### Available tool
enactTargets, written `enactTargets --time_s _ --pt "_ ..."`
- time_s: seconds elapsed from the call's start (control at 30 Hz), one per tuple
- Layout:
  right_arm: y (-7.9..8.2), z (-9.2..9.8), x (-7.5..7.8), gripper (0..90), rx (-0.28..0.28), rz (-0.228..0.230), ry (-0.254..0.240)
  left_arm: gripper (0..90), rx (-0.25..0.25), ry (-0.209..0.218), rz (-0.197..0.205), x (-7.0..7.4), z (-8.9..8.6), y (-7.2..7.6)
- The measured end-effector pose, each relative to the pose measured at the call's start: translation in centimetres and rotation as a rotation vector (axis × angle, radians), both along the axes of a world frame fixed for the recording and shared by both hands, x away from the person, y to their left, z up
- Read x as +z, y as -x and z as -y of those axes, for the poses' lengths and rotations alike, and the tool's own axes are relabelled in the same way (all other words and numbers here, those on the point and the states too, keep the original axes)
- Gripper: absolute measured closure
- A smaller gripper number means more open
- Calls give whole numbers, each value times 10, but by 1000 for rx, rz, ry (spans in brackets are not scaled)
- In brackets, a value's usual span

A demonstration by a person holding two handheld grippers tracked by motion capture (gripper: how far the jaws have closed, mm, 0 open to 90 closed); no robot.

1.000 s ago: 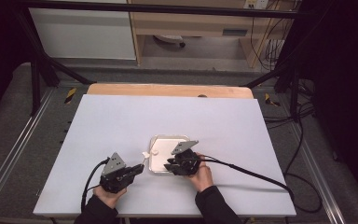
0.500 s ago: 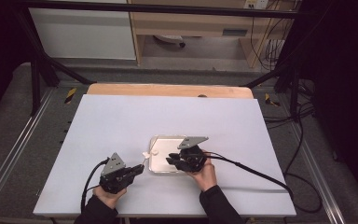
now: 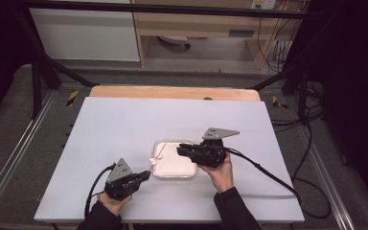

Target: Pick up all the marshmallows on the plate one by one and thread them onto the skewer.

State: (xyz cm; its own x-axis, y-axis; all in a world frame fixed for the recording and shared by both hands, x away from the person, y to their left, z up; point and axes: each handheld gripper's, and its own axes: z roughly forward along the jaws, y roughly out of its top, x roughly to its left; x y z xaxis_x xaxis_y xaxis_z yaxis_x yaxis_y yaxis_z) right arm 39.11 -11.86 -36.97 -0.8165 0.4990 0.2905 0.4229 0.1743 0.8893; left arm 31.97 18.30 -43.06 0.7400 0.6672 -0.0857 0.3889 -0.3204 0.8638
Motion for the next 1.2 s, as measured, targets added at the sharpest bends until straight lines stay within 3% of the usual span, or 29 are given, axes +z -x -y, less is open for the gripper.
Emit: enactTargets --time_s 0.23,0.5,0.83,1.2 --pt "-2 6 11 765 0 -10 -80 878 -21 -10 9 0 4 2" --pt "-8 7 15 763 -7 -30 -136 877 -36 -13 17 0 5 3" --pt "-14 0 9 764 10 -69 -166 878 -43 -22 22 0 7 4" --pt "-16 -11 4 765 33 -87 -155 879 -50 -28 33 1 7 5"
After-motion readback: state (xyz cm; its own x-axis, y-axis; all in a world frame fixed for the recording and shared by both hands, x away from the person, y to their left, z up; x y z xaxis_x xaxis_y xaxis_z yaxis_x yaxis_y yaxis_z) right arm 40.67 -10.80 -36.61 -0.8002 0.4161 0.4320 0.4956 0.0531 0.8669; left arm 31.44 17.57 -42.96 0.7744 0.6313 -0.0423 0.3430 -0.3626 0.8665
